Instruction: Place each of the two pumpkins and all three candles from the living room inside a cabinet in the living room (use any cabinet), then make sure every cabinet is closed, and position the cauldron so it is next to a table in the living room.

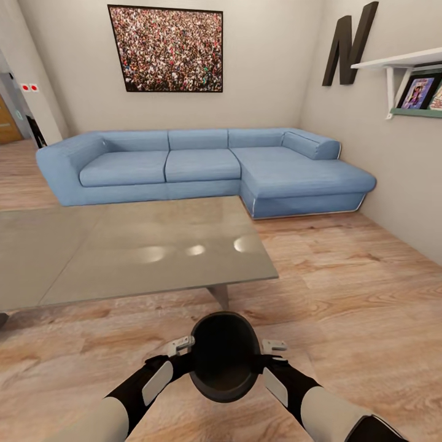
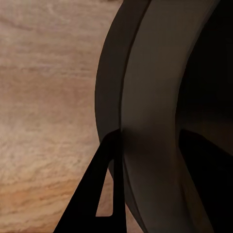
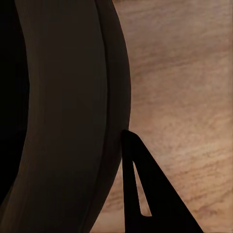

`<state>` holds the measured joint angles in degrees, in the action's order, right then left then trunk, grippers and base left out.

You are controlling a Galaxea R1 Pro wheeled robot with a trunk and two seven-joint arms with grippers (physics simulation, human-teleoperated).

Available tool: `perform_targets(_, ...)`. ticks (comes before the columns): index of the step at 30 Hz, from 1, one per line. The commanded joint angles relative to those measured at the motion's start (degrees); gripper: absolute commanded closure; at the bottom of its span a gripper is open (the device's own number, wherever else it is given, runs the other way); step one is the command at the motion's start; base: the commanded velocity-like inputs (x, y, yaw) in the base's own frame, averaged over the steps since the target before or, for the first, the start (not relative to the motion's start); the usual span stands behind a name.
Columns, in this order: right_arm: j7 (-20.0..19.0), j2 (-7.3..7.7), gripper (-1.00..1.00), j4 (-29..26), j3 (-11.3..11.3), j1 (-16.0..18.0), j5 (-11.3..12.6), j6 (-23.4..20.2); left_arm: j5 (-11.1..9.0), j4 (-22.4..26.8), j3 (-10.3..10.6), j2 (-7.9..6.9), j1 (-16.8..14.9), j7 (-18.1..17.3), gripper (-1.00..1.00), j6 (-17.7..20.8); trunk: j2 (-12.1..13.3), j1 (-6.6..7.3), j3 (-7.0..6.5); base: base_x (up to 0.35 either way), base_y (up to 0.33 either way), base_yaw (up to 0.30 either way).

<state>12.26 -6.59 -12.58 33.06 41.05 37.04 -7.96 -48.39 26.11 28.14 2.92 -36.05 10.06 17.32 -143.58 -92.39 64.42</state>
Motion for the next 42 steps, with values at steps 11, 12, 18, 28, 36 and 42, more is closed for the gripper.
perform_targets(11,-0.39,-0.08,1.00,-1.48,0.96,0.04,0.40,-0.22,-2.61,0.61,0.03,-0.03,-0.07,-0.74,1.00,-0.11,-0.03,0.01,0.04,0.023,0.000,0.000)
perform_targets(12,-0.39,-0.08,1.00,-1.48,0.96,0.04,0.40,-0.22,-2.60,0.61,0.05,-0.03,-0.07,-0.74,1.00,-0.10,-0.03,0.01,0.04,0.071,0.016,0.000)
perform_targets(18,-0.39,-0.16,1.00,-1.48,0.96,0.05,0.40,-0.22,-2.67,0.61,0.07,-0.02,-0.07,-0.74,1.00,-0.10,-0.03,0.01,0.04,0.121,0.042,0.000)
perform_targets(28,-0.39,-0.17,1.00,-1.48,0.96,0.00,0.40,-0.22,-2.61,0.61,0.16,-0.02,-0.07,-0.74,1.00,-0.09,-0.03,0.01,0.04,0.045,0.002,0.000)
perform_targets(36,-0.39,-0.17,1.00,-1.48,0.96,0.02,0.40,-0.23,-2.59,0.61,0.16,-0.04,-0.07,-0.74,1.00,-0.09,-0.03,0.01,0.04,0.077,0.000,0.000)
perform_targets(42,-0.39,-0.17,1.00,-1.48,0.96,0.02,0.40,-0.29,-2.59,0.61,0.16,-0.03,-0.07,-0.74,1.00,-0.09,-0.03,0.01,0.04,0.062,0.000,0.000)
